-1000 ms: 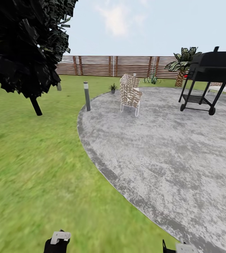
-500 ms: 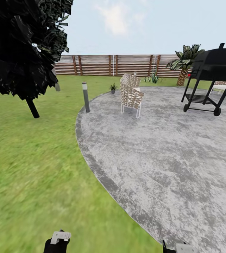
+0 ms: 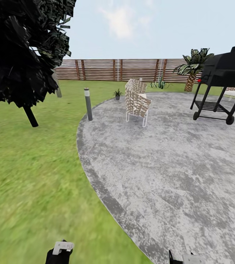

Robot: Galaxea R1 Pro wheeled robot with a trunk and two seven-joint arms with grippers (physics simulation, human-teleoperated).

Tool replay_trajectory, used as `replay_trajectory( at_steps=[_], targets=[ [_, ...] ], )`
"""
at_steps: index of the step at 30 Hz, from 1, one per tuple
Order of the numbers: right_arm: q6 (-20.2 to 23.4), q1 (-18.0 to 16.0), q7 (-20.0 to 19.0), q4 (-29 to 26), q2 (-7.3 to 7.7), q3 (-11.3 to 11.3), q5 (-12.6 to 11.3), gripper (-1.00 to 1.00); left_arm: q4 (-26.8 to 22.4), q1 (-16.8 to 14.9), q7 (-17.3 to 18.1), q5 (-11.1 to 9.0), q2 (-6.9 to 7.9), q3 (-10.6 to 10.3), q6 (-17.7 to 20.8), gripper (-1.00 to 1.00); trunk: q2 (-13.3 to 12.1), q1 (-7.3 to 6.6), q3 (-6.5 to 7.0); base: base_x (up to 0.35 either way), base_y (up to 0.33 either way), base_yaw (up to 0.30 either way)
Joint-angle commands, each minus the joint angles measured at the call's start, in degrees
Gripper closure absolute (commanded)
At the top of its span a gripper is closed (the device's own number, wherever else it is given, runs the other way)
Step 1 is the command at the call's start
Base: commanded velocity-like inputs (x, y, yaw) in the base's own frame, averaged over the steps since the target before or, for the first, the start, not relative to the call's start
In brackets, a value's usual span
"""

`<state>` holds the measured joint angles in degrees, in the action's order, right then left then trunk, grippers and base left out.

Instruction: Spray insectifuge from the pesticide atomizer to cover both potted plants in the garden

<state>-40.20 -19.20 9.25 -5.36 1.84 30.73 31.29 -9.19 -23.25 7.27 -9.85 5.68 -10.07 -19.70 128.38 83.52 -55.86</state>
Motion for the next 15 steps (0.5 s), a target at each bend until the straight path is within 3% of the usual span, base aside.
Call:
replay_trajectory(
  at_steps=[1, 15],
  targets=[
    [-0.1, 0.0, 0.4, 0.1, 0.01, 0.2, 0.6, -1.0, 0.1, 0.0, 0.2, -0.6, 0.03, -0.4, -0.2, 1.0, 0.0, 0.03, -0.05, 0.34, 0.0, 0.0],
    [-0.1, 0.0, 0.4, 0.1, 0.01, 0.2, 0.6, -1.0, 0.1, 0.0, 0.2, -0.6, 0.03, -0.4, -0.2, 1.0, 0.0, 0.03, -0.05, 0.34, 0.0, 0.0]
  ],
)
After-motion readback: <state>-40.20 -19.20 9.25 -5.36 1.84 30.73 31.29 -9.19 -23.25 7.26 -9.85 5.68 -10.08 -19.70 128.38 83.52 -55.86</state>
